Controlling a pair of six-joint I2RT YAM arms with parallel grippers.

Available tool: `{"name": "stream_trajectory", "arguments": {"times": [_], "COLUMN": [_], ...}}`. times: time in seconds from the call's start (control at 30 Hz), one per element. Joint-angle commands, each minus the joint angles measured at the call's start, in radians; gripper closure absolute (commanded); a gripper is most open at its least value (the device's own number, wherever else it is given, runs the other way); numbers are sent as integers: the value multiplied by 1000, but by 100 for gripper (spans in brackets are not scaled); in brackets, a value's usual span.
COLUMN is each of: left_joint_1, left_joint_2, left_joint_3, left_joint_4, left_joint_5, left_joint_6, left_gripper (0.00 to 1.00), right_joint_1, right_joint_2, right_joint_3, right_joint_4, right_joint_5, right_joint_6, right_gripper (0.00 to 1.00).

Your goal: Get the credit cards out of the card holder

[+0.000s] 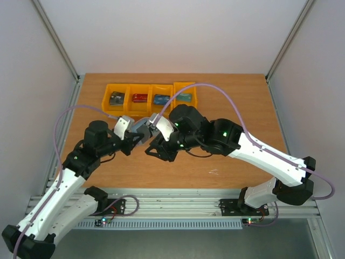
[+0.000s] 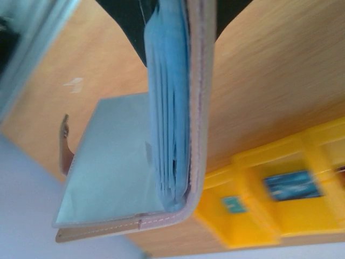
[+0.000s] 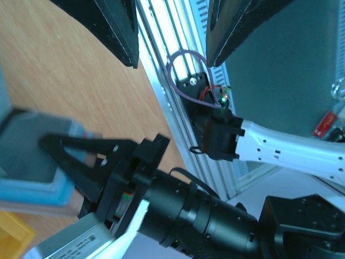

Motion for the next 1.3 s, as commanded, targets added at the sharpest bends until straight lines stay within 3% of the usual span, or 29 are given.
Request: {"name": "stream_trajectory", "arguments": {"times": [0.0, 0.2, 0.3, 0.77, 0.83, 0.93, 1.1, 1.13, 1.27], "left_joint_1": [0, 1, 1, 1, 1, 1, 1, 1, 0], "left_joint_2": [-68, -120, -130, -134, -133, -130, -121, -117, -98], "left_joint_3": [6, -30, -49, -57, -56, -59, -66, -67, -70], "left_joint_4": [205, 356, 428, 517, 517, 518, 535, 541, 566], "left_joint_5": [374, 626, 753, 776, 774, 775, 769, 770, 781], "left_joint_6": [-101, -134, -126, -136, -137, -141, -151, -155, -178], "left_gripper": [100, 100, 100, 100, 100, 100, 100, 99, 80], "right_joint_1": [-67, -205, -218, -200, -197, -193, -193, -193, -193], "right_joint_2": [-23, -151, -193, -157, -138, -133, -182, -187, -198], "right_joint_3": [-79, -254, -269, -263, -256, -249, -275, -274, -271], "right_joint_4": [164, 277, 244, 177, 177, 189, 224, 222, 223], "right_joint_5": [-117, -194, -199, -307, -315, -342, -323, -317, -316], "right_joint_6": [34, 103, 76, -4, -12, -24, -29, -29, -30], "right_gripper": [66, 67, 67, 78, 83, 97, 99, 99, 99]}}
